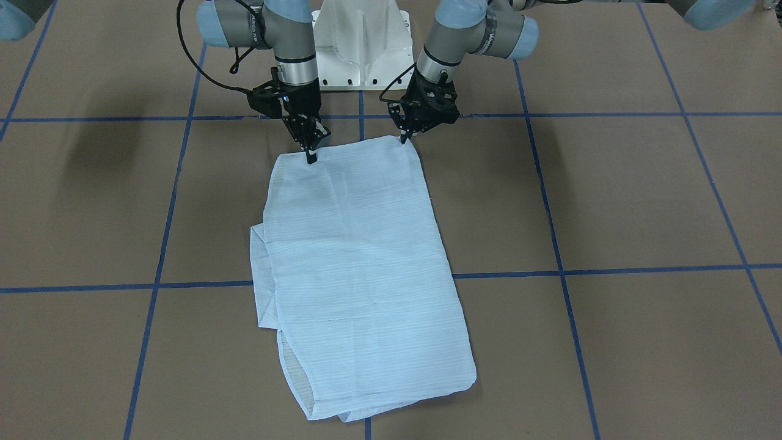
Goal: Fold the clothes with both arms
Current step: 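Grasp the shirt's near corners with both grippers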
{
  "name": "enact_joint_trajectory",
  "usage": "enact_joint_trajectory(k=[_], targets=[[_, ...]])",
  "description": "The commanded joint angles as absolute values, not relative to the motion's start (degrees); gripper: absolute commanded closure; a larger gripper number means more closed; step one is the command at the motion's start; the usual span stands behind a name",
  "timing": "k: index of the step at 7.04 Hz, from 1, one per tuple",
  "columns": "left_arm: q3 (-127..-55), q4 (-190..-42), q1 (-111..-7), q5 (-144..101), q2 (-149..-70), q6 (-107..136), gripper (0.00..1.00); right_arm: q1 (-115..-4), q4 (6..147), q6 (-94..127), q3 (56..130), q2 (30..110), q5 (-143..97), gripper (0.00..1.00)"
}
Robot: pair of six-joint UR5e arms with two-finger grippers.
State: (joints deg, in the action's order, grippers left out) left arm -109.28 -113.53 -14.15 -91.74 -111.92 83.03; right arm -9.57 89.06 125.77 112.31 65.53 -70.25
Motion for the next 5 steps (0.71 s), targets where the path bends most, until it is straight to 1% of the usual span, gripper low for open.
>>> enact_joint_trajectory(k=[1, 2, 3, 4, 5], targets=[[-118.34, -105.97, -14.07, -92.98, -111.97, 82.79, 1.00, -8.80, 99.72, 123.40, 124.05, 65.12, -70.49, 1.00], [-124.65, -99.73, -14.06, -94.38, -112.06, 82.79, 1.00, -6.35, 105.32, 123.40, 129.58, 65.04, -70.40, 1.00], [-130.11, -94.36, -13.98, -94.57, -112.32, 82.79, 1.00, -3.46, 112.86, 123.49, 136.60, 64.43, -70.31, 1.00], [-136.08, -88.56, -13.97, -95.61, -113.02, 82.79, 1.00, -2.56, 116.94, 123.49, 138.67, 61.73, -70.23, 1.00], [-139.27, -82.15, -14.50, -98.32, -115.81, 82.88, 1.00, -2.72, 119.51, 123.40, 138.69, 58.74, -70.14, 1.00]])
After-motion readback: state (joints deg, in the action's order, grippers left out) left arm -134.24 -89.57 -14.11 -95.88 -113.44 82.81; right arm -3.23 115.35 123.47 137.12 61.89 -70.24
